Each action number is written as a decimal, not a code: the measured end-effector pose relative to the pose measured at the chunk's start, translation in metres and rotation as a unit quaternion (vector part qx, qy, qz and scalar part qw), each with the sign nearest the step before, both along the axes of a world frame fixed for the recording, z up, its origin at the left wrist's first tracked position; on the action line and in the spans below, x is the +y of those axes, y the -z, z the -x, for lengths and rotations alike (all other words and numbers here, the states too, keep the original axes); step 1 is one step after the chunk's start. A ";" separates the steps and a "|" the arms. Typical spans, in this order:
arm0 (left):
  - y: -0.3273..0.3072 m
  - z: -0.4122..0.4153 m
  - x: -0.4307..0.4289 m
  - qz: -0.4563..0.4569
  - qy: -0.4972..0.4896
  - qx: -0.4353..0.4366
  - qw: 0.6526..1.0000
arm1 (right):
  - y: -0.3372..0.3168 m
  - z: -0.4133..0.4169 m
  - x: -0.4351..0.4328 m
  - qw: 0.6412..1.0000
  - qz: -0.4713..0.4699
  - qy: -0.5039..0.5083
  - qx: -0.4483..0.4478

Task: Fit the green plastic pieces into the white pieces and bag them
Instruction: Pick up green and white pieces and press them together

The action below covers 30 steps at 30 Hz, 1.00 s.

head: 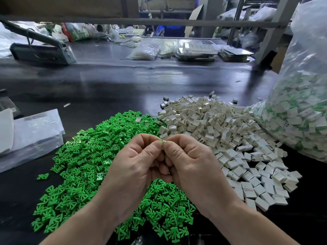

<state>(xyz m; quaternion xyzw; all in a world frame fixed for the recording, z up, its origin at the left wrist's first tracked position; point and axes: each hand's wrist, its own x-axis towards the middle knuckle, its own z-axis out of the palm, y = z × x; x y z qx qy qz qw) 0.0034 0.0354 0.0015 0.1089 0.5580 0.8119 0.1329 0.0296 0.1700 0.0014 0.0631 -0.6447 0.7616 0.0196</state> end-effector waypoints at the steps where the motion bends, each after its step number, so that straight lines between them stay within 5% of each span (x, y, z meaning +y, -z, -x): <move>1: -0.001 0.002 -0.003 0.023 -0.007 0.014 1.000 | -0.002 0.000 0.002 1.000 0.007 -0.019 -0.009; 4: -0.003 0.010 -0.014 0.070 -0.055 0.046 0.995 | -0.006 -0.006 0.005 0.992 -0.046 -0.105 -0.051; 8: -0.005 -0.001 -0.008 -0.030 0.073 -0.051 0.996 | -0.001 -0.016 -0.014 0.979 -0.113 -0.163 -0.054; 11: -0.004 -0.008 -0.003 -0.059 0.067 -0.056 0.994 | 0.002 -0.018 -0.020 0.981 -0.132 -0.141 -0.029; 18: -0.007 -0.012 0.001 -0.067 0.038 -0.045 0.996 | 0.004 -0.020 -0.020 0.982 -0.142 -0.123 -0.008; 23: -0.008 -0.005 0.002 -0.065 0.025 -0.069 0.995 | -0.003 -0.016 -0.020 0.987 -0.058 -0.137 -0.065; 25: -0.009 0.000 -0.001 -0.065 0.013 -0.039 0.997 | -0.006 -0.012 -0.015 0.983 0.041 -0.137 -0.113; 30: -0.008 0.003 -0.019 0.158 -0.012 0.196 0.968 | -0.007 -0.003 0.008 0.970 0.142 -0.124 -0.154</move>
